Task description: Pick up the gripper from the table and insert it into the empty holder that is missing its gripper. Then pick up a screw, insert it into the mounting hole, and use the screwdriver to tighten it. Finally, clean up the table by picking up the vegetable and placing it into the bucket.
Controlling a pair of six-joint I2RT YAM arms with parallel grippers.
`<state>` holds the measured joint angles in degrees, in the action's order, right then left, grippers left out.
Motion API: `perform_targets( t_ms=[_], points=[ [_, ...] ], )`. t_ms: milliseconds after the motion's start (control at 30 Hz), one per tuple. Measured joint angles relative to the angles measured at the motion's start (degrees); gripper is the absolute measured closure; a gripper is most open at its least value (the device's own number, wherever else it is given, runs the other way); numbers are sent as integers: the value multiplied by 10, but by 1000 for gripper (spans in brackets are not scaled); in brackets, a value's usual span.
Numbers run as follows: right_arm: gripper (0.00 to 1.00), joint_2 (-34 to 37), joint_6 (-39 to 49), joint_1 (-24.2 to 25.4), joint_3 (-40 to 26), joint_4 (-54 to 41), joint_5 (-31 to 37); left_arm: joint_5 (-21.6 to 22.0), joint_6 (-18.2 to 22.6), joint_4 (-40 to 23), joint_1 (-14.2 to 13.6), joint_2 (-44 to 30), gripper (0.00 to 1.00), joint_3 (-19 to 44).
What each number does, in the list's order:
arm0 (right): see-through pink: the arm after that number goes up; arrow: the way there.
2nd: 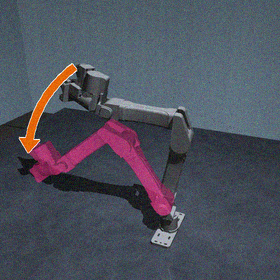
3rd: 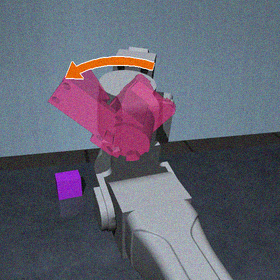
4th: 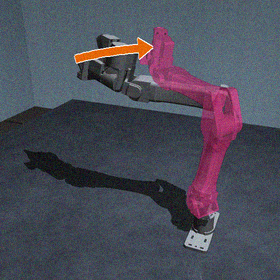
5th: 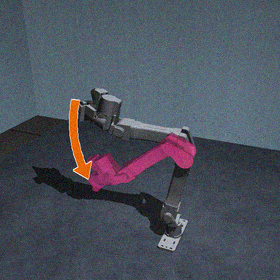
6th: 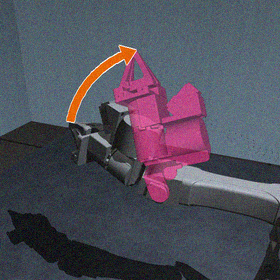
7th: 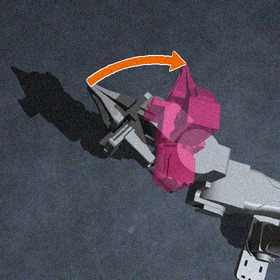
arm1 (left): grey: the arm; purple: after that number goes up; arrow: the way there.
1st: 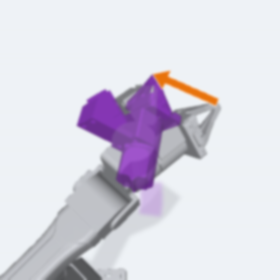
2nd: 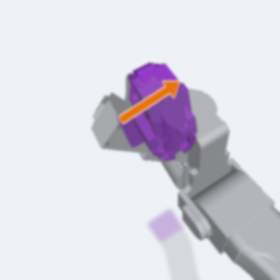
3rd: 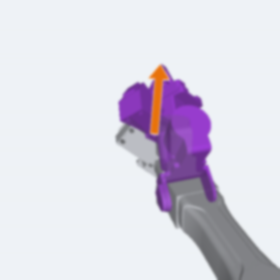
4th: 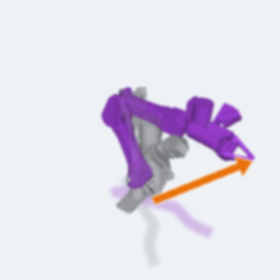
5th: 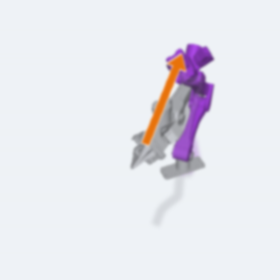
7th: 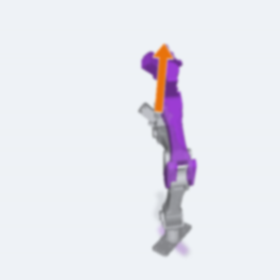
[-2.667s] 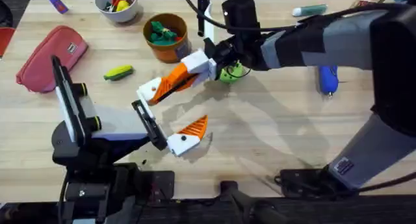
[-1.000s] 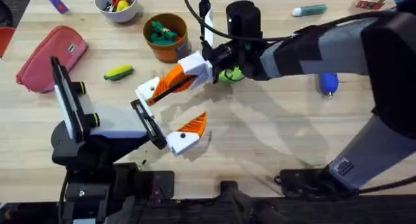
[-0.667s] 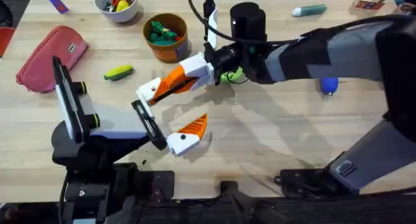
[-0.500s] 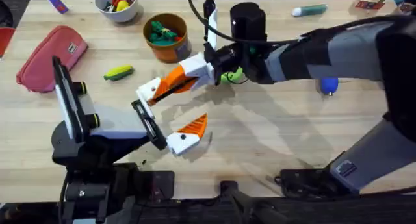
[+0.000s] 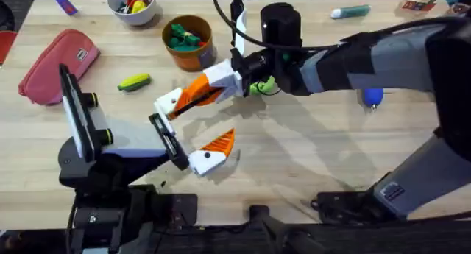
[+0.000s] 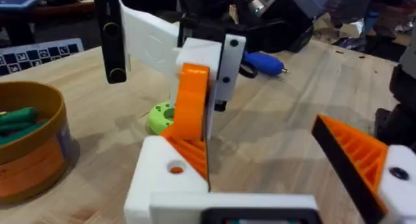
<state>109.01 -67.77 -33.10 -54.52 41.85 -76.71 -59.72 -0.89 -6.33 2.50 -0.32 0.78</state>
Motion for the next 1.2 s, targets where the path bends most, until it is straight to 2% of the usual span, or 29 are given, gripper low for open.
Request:
perform_targets(
  t_ms=[1200],
  points=[
    [993, -23, 2, -3, 26, 4, 32, -3, 0, 0, 0, 0, 14, 0]
  ],
)
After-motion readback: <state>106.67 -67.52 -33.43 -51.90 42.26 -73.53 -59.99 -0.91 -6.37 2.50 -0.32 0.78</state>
